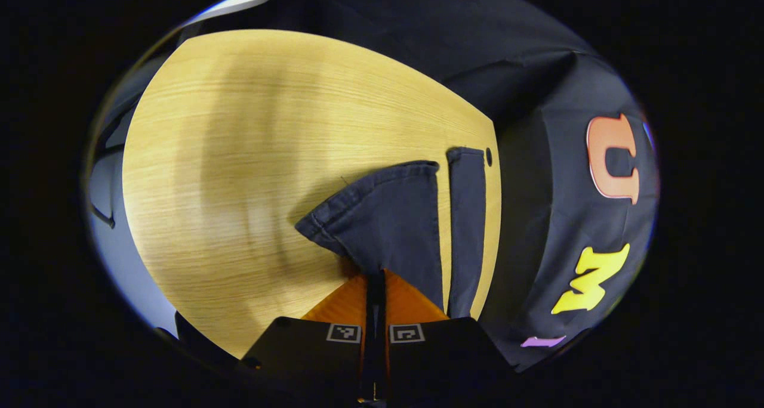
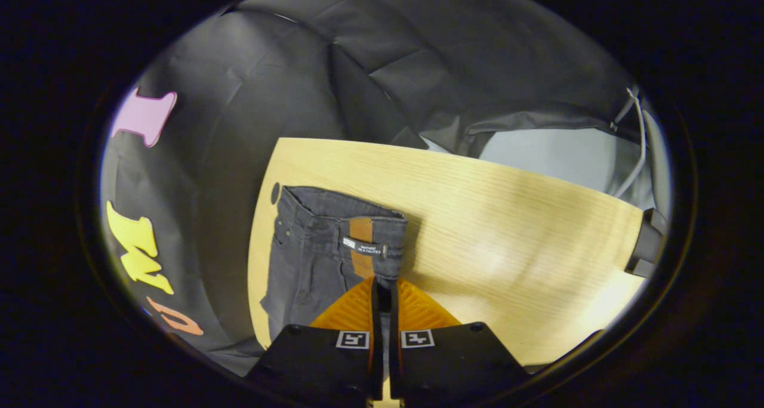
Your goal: Grasp the waist and the cuffs of the jeans and fold them to make the two legs overlap; first hold the waist and fold one-third of the jeans toward the cuffs, then hold the cuffs and fold the remaining one-third in the same direction to finish folding.
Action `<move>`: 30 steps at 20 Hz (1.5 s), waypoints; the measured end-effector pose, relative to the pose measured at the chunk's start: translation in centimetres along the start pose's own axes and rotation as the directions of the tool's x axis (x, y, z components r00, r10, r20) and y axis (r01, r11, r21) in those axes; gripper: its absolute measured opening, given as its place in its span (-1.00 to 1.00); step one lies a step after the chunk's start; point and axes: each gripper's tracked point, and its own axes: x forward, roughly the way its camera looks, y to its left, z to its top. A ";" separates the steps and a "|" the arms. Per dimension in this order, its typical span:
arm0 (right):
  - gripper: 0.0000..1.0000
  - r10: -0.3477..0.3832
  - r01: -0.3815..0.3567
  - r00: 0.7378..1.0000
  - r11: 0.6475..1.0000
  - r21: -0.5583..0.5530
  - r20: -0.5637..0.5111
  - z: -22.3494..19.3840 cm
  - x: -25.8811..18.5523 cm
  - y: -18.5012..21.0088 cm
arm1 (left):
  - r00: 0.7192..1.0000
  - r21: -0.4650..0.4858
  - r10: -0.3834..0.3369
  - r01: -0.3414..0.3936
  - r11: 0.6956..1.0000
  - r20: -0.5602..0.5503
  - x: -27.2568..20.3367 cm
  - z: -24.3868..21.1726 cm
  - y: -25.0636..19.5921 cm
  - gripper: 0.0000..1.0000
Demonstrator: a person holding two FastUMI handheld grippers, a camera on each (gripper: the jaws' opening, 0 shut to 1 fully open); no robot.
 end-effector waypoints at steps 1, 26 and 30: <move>-0.99 0.020 -0.020 1.000 1.000 -0.007 -0.001 -0.2 -0.7 0.7 | 1.000 0.028 0.000 0.000 1.000 -0.005 -0.4 0.1 -0.6 -0.94; -0.91 0.180 -0.180 0.983 0.947 -0.267 -0.024 4.2 4.5 25.4 | 0.987 0.449 0.051 0.024 0.893 -0.153 9.8 8.2 -20.0 -0.93; -0.91 0.141 -0.138 0.990 0.931 -0.337 -0.016 4.5 9.3 25.9 | 0.985 0.498 0.099 -0.015 0.867 -0.143 14.0 8.9 -20.3 -0.93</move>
